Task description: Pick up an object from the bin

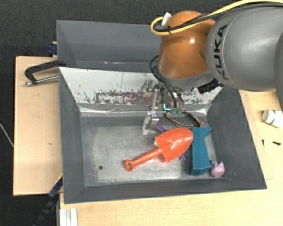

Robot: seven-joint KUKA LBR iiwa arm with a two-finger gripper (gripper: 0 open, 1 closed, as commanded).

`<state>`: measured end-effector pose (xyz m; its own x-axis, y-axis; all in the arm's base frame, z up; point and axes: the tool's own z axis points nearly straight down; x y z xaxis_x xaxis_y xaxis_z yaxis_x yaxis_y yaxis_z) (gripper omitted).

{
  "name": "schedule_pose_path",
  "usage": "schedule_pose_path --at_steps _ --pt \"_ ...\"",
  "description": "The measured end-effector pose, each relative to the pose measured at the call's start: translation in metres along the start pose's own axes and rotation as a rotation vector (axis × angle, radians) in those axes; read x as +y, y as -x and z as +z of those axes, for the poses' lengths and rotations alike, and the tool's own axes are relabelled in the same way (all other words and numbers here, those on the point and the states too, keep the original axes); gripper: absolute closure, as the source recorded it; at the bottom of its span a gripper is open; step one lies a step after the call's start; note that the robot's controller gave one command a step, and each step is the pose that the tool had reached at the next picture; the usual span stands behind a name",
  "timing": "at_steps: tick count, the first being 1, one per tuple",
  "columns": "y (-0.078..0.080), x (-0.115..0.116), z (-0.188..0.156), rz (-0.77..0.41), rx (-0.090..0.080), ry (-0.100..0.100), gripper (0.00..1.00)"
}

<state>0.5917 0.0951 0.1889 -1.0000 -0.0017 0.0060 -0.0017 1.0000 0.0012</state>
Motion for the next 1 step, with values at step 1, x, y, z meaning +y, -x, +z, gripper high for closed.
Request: schedule_pose_path --at_steps 1 --pt "0.0018 -0.0004 -0.0045 0.001 -0.008 0.001 0.0"
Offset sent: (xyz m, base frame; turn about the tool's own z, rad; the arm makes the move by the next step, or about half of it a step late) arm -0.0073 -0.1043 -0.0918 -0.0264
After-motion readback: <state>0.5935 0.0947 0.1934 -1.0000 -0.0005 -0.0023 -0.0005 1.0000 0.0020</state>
